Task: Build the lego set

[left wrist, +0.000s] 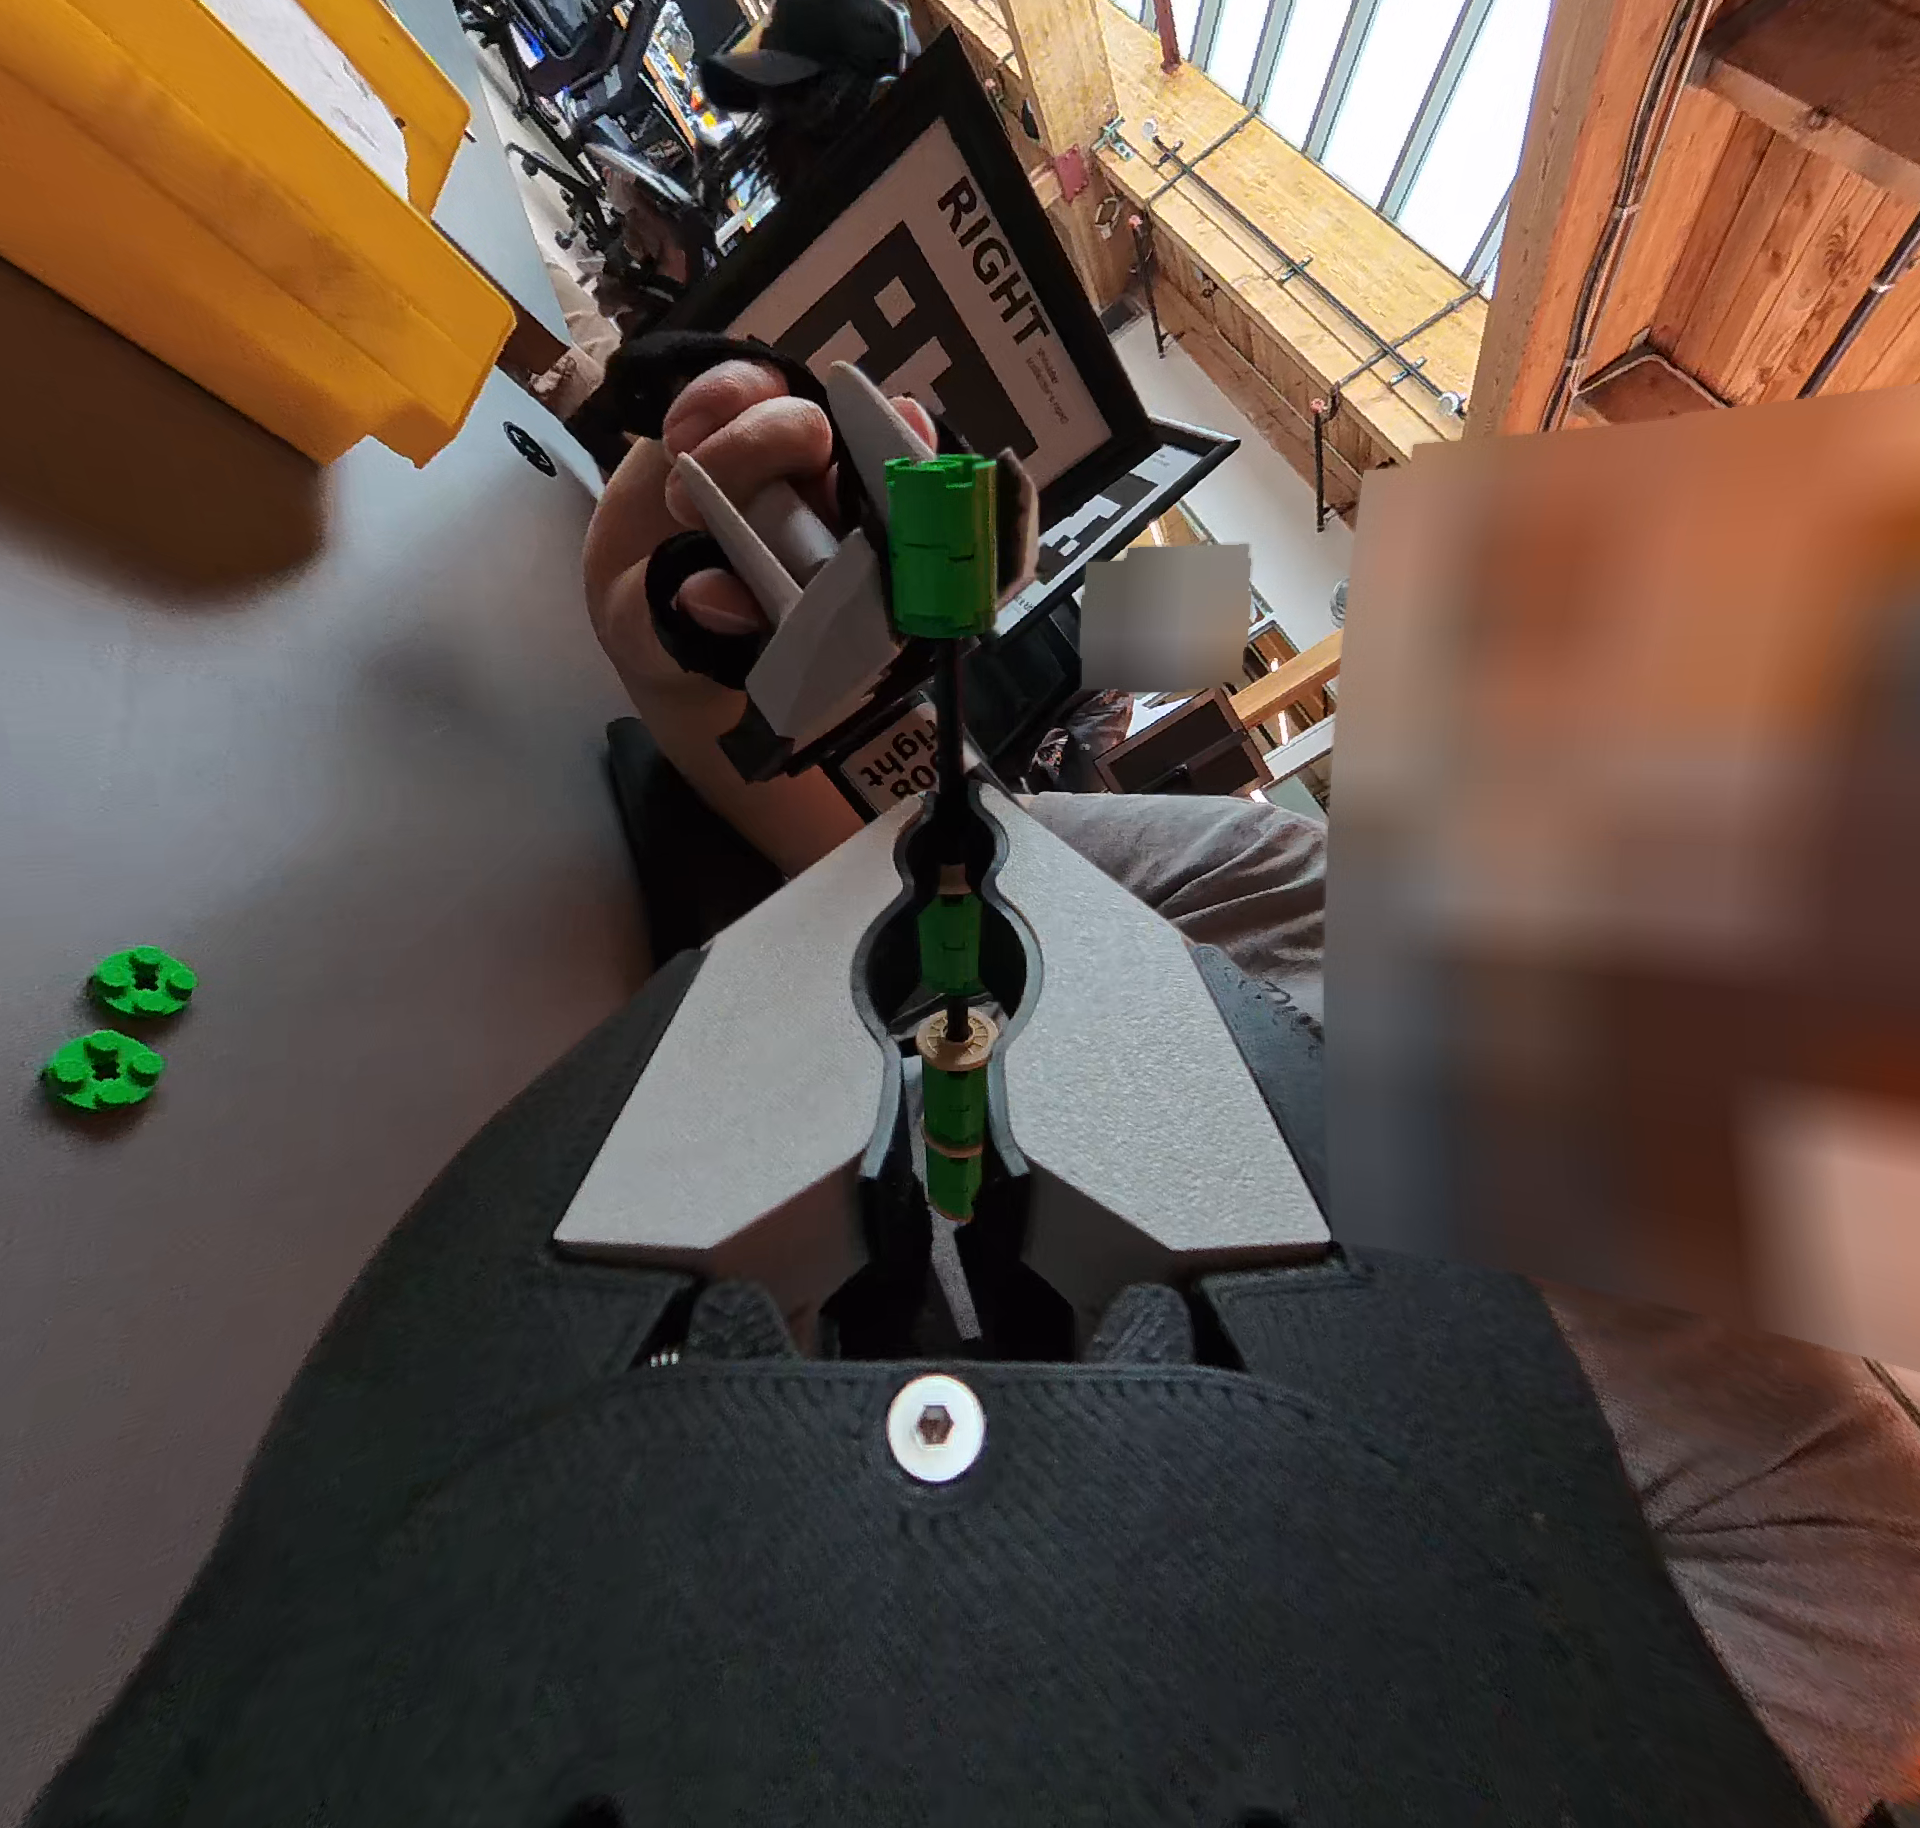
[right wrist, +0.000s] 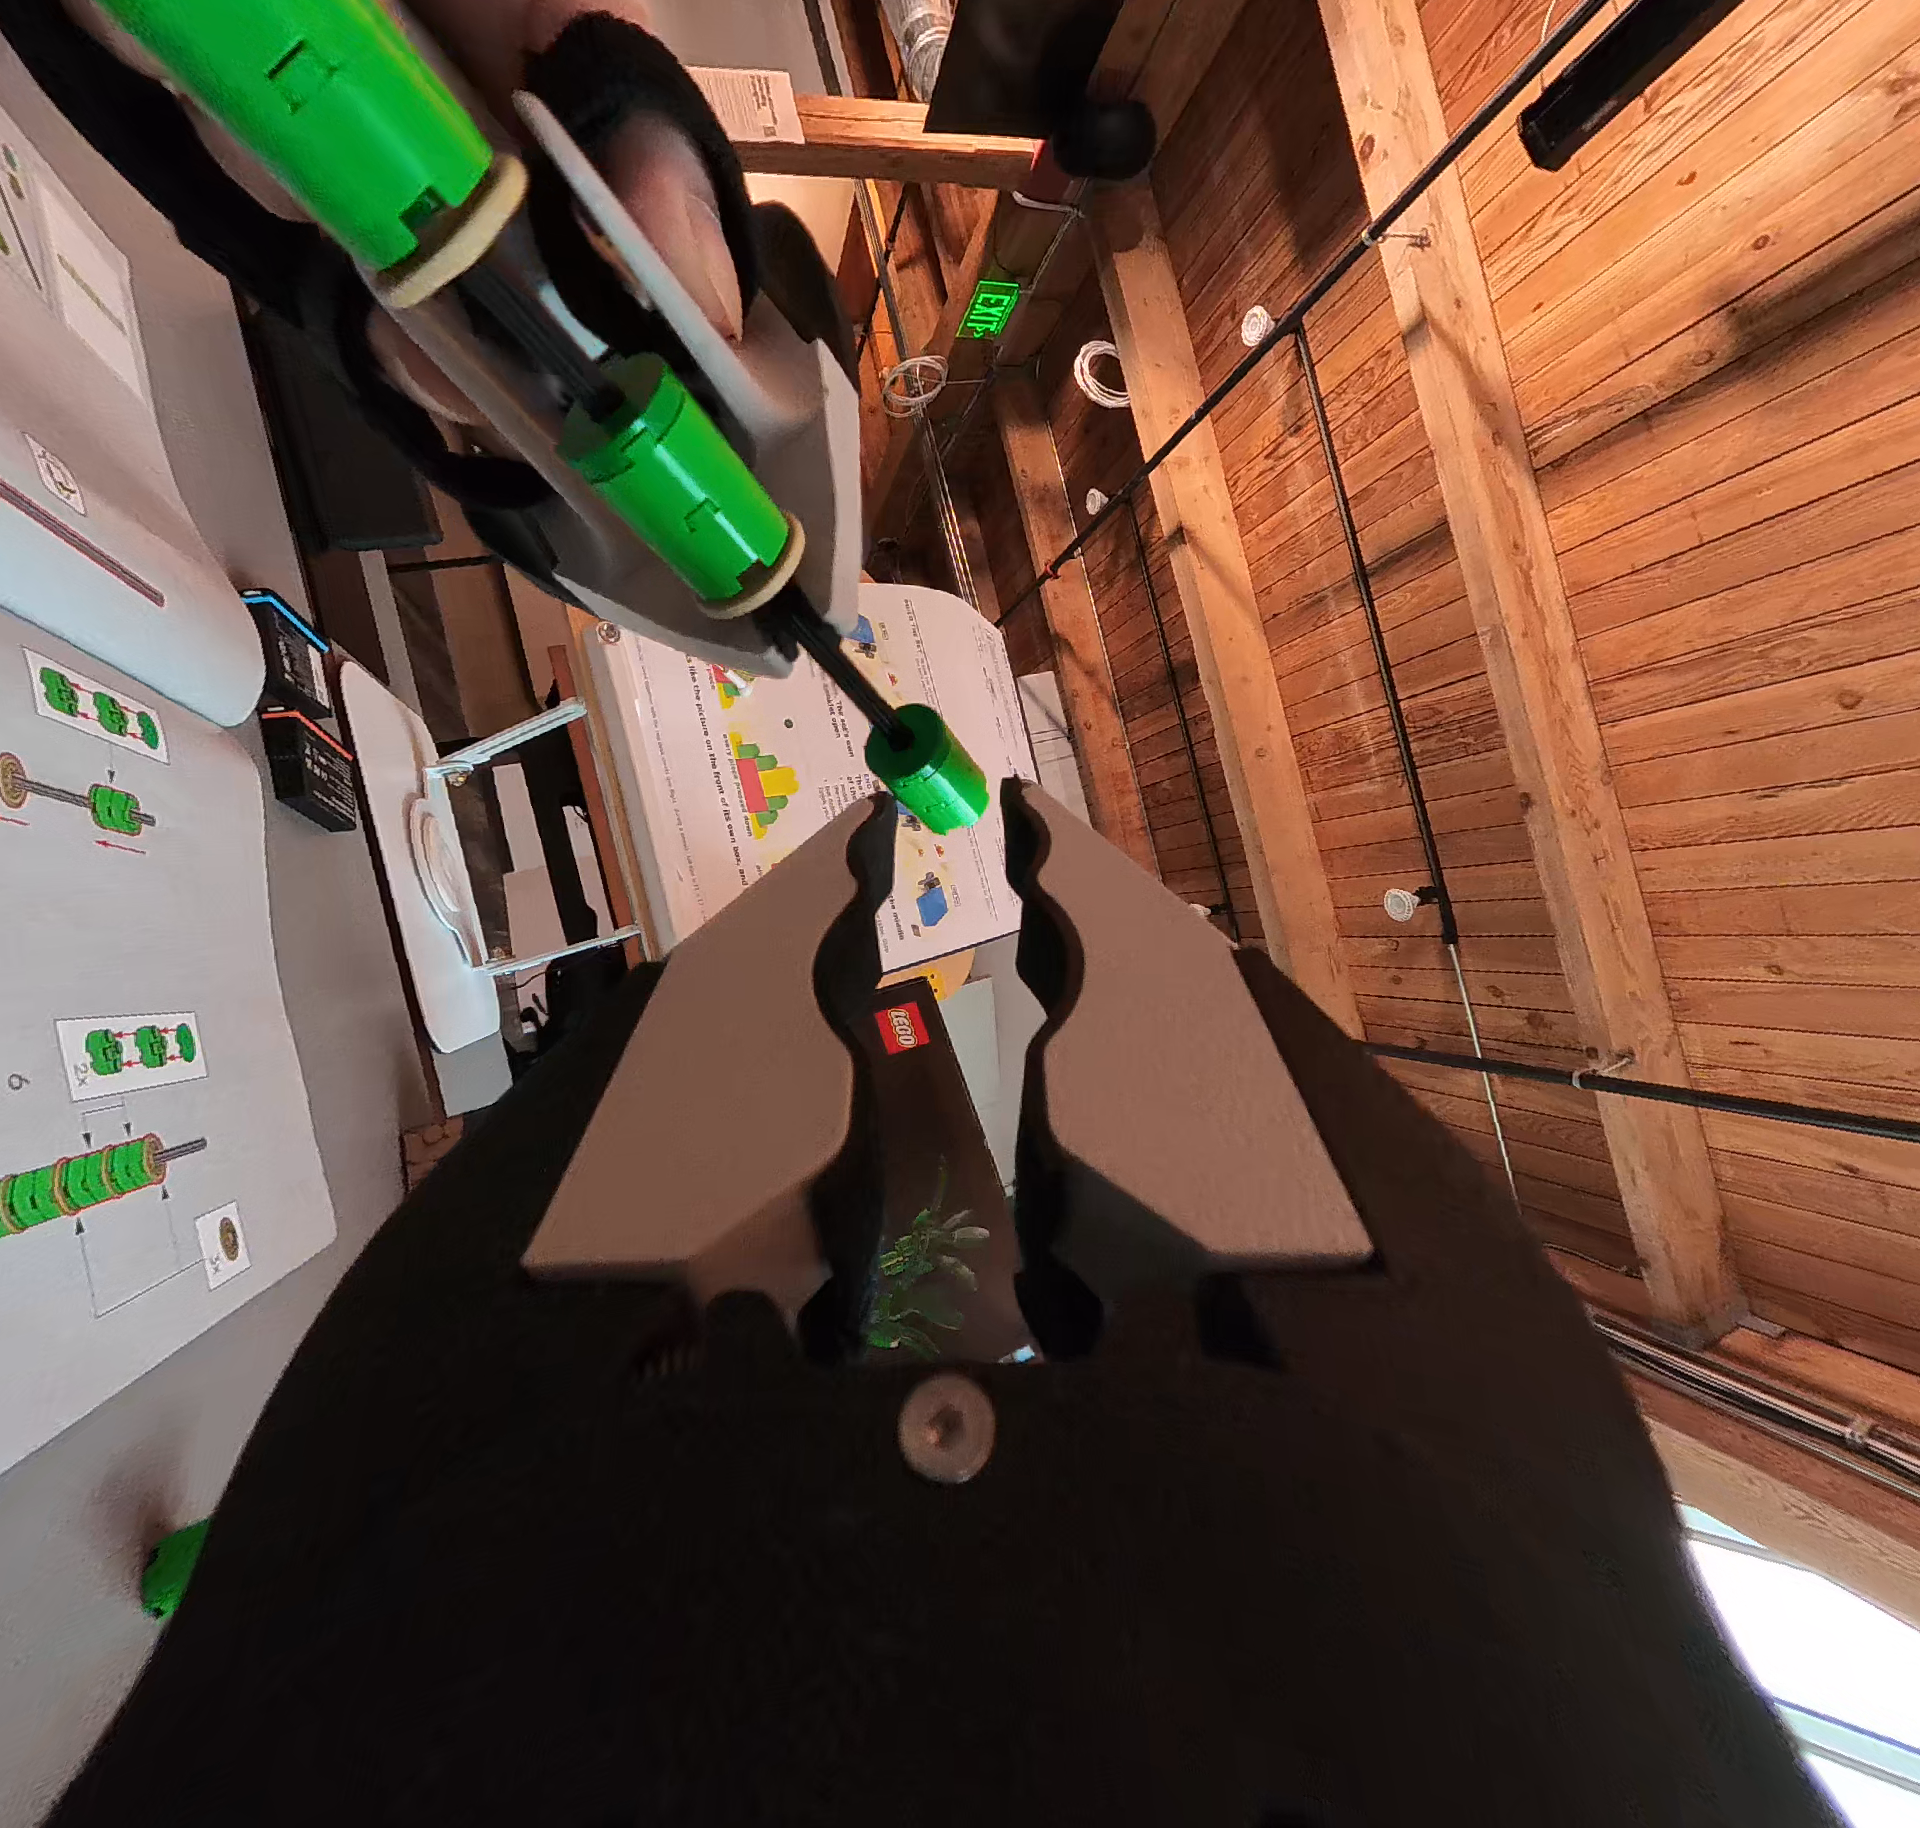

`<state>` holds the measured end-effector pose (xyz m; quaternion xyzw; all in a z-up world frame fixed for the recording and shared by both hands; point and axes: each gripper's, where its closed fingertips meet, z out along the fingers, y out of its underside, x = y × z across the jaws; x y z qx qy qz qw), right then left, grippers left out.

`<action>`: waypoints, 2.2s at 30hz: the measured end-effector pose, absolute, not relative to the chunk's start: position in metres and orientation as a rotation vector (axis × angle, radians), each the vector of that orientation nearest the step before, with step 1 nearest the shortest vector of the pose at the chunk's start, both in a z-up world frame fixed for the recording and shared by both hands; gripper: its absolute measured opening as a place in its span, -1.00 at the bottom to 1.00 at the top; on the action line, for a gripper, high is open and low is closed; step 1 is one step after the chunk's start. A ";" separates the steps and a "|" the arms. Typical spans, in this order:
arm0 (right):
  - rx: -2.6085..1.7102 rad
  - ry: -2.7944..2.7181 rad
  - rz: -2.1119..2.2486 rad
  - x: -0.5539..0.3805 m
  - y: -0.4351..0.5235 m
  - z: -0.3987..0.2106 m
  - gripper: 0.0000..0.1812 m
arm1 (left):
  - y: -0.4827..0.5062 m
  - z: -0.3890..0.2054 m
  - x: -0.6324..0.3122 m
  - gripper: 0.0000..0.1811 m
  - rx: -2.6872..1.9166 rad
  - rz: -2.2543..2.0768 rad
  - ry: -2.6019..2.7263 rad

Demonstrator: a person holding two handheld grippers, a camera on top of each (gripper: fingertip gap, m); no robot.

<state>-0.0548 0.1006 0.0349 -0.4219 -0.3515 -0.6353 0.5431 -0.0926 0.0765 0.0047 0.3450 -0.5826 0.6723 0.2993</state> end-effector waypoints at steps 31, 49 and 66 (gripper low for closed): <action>-1.397 -0.127 -0.342 0.002 0.108 0.063 -0.75 | 0.137 0.039 -0.070 -1.00 1.133 2.245 -2.024; -1.359 -0.166 0.741 -0.059 0.188 0.150 -0.68 | 0.186 0.073 -0.092 -0.99 1.291 2.367 -2.130; -1.461 -0.245 0.602 -0.079 0.190 0.137 -0.61 | 0.178 0.077 -0.084 -1.00 1.384 2.310 -2.591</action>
